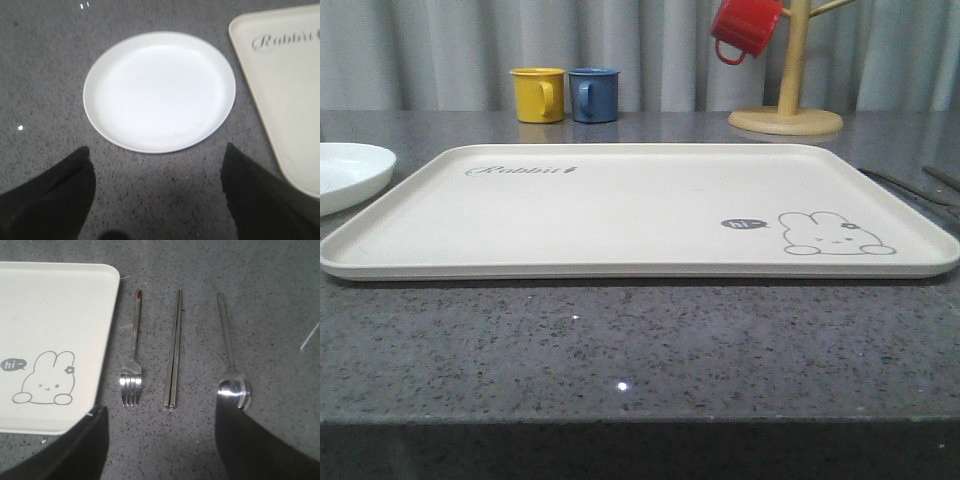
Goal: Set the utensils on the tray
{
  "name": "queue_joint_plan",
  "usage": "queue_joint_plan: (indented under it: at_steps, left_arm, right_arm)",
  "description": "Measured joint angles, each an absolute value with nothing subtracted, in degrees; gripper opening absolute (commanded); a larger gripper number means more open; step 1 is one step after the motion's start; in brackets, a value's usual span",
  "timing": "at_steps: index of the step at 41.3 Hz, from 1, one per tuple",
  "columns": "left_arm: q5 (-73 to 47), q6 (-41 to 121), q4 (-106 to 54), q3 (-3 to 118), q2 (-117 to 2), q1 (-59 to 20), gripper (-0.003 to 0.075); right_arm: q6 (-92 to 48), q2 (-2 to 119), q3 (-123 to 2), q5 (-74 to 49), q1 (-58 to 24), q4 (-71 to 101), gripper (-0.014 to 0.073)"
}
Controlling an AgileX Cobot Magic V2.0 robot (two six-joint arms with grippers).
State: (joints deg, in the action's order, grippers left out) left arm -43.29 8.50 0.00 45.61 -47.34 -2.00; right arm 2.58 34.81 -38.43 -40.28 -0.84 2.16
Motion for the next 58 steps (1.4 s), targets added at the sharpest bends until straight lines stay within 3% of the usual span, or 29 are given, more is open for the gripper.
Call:
queue_joint_plan:
  at_steps: [10, 26, 48, 52, 58]
  left_arm:
    - [-49.47, 8.50, 0.00, 54.08, -62.71, 0.22, 0.0515]
    - [-50.15, 23.17, -23.60, 62.98, -81.66, 20.16, 0.0515]
    - [-45.26, 25.03, -27.34, 66.54, -93.95, 19.27, 0.0509]
    - [-45.26, 25.15, -27.45, 66.80, -94.33, 19.06, 0.0450]
    - [-45.23, 25.15, -27.45, 66.92, -94.52, 19.06, 0.0246]
  right_arm:
    - [2.58, 34.81, -38.43, -40.28, -0.84, 2.16, 0.0488]
    - [2.58, 34.81, -38.43, -40.28, -0.84, 2.16, 0.0488]
    - [2.58, 34.81, -38.43, -40.28, -0.84, 2.16, 0.0488]
    - [2.58, 34.81, -38.43, -40.28, -0.84, 2.16, 0.0488]
    - [2.58, 34.81, -38.43, -40.28, -0.84, 2.16, 0.0488]
